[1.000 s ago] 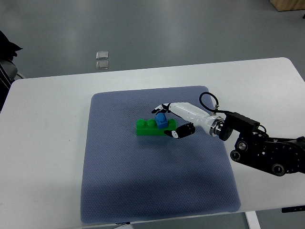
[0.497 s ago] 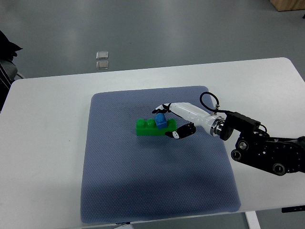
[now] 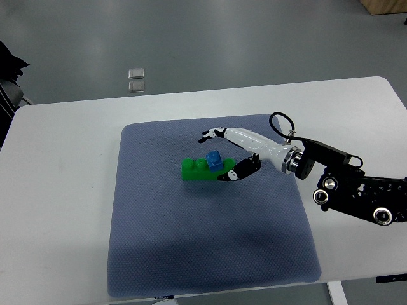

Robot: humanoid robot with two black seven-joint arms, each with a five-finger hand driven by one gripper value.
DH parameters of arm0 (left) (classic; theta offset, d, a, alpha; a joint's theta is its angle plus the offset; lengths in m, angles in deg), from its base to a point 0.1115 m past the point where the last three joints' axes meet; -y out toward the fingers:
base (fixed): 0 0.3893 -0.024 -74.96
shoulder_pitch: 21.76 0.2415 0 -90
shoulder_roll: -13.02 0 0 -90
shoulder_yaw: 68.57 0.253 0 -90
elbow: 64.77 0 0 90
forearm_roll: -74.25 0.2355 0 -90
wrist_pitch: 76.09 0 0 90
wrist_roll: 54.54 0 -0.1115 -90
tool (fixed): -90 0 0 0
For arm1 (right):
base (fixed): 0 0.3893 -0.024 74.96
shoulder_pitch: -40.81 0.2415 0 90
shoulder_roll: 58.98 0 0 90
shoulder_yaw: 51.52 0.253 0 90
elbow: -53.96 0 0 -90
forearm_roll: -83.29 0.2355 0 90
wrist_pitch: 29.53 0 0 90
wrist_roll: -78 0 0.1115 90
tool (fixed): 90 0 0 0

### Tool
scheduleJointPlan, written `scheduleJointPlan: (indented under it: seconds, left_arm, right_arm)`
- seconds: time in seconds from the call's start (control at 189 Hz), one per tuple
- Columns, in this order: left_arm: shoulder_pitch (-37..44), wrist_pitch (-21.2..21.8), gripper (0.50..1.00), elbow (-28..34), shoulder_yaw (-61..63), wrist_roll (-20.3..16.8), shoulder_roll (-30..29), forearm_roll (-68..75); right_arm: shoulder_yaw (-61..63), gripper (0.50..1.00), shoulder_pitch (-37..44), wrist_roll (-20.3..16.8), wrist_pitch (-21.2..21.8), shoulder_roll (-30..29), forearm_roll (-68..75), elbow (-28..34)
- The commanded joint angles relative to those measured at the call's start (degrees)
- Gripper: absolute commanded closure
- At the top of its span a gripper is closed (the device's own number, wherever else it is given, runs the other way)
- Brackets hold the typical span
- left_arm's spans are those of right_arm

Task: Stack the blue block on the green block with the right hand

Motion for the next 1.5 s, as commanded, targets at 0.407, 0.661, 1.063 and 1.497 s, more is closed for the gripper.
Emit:
scheduleJointPlan:
  seconds: [0.407,0.661,1.063,1.497]
  left_arm:
    - [0.0,0.0,0.5,0.0,0.0,0.0,0.0,0.0]
    - [0.0,0.0,0.5,0.0,0.0,0.1,0.0,0.0]
    - [0.0,0.0,0.5,0.0,0.0,0.0,0.0,0.0]
    - [0.0,0.0,0.5,0.0,0.0,0.0,0.0,0.0]
  right_arm:
    - [10.2,0.585,2.5,-0.2,11.8,3.8,30.0,-6.1]
    - [11.5,0.585,2.5,-1.0,11.4,0.1,53.2,-13.1]
    - [15.9,0.581,-0.9,-2.8,10.8,-1.6,84.2,-15.5]
    - [15.7,0.581,-2.5,2.6,13.8,-1.6,84.3,-15.5]
